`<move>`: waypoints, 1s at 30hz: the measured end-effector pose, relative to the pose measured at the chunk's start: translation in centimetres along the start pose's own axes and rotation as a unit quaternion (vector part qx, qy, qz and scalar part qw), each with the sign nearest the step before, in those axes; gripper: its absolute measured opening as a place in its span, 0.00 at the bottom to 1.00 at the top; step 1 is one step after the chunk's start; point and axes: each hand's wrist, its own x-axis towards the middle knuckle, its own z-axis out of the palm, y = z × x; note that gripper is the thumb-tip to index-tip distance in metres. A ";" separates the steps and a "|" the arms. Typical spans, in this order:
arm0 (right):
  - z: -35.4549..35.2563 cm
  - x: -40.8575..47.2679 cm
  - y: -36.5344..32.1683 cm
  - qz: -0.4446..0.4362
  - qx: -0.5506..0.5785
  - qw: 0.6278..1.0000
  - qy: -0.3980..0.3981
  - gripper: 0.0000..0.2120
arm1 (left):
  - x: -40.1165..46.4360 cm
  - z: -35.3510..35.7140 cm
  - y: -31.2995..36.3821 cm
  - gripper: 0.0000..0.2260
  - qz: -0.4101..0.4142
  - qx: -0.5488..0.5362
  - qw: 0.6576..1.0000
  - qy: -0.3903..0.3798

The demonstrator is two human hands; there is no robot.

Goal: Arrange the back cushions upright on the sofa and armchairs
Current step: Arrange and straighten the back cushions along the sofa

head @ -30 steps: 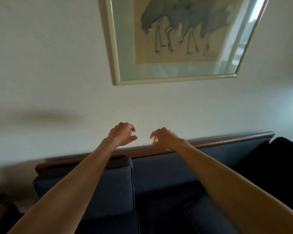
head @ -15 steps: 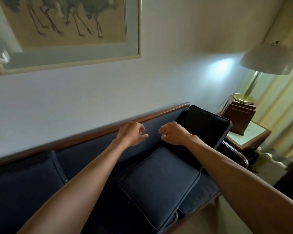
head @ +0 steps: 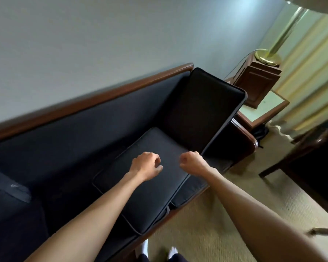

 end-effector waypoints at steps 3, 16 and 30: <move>4.3 2.6 4.1 0.037 0.039 0.998 -0.036 0.03 | 1.4 6.6 -0.8 0.12 0.002 0.020 0.999 -0.032; 20.6 16.4 17.6 0.309 0.463 0.826 -0.090 0.46 | 5.9 30.5 -3.8 0.39 -0.043 0.163 0.983 -0.074; 22.9 19.0 15.5 0.369 0.550 0.741 -0.109 0.42 | 3.1 32.4 -3.8 0.38 -0.073 0.130 0.988 0.045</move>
